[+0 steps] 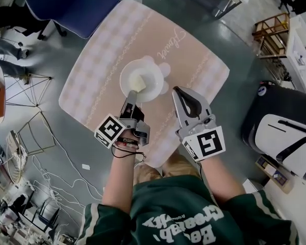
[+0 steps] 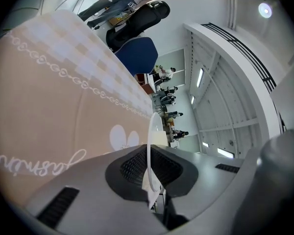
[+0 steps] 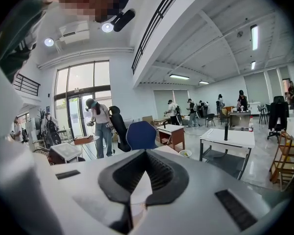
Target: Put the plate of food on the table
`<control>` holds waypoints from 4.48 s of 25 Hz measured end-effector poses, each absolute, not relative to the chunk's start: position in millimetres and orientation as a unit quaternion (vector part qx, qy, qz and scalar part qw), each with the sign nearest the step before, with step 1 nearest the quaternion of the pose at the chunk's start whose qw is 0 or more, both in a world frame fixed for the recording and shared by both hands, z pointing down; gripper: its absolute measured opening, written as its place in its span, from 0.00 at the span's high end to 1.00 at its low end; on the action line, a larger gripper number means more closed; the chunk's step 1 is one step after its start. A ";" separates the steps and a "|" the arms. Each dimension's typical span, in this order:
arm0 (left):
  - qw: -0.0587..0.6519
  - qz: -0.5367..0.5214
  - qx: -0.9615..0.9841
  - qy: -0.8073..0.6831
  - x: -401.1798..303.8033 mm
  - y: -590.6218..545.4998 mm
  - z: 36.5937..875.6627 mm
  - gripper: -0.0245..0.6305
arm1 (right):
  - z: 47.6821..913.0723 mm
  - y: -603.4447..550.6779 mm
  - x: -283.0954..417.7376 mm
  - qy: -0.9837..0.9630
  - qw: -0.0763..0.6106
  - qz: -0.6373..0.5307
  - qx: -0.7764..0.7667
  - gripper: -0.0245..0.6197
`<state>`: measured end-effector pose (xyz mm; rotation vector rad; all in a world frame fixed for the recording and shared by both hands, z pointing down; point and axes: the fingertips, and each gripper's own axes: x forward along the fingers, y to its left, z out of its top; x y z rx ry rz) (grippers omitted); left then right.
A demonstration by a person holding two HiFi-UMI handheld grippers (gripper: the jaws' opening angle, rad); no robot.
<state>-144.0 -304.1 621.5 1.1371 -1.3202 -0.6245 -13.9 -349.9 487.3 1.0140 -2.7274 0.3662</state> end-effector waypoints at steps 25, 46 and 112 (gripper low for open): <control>0.639 -0.129 0.443 -0.615 -141.1 -310.8 701.6 0.92 | 522.5 -357.7 -22.7 -0.916 0.122 0.144 0.353 0.94; 0.615 -0.148 0.443 -0.635 -149.2 -291.0 677.9 0.69 | 502.7 -345.8 -30.9 -0.921 0.120 0.122 0.351 0.94; 0.206 -0.107 0.798 -0.556 -159.0 -145.5 310.7 0.95 | 324.6 -160.2 -17.2 -0.908 0.092 0.029 0.408 0.94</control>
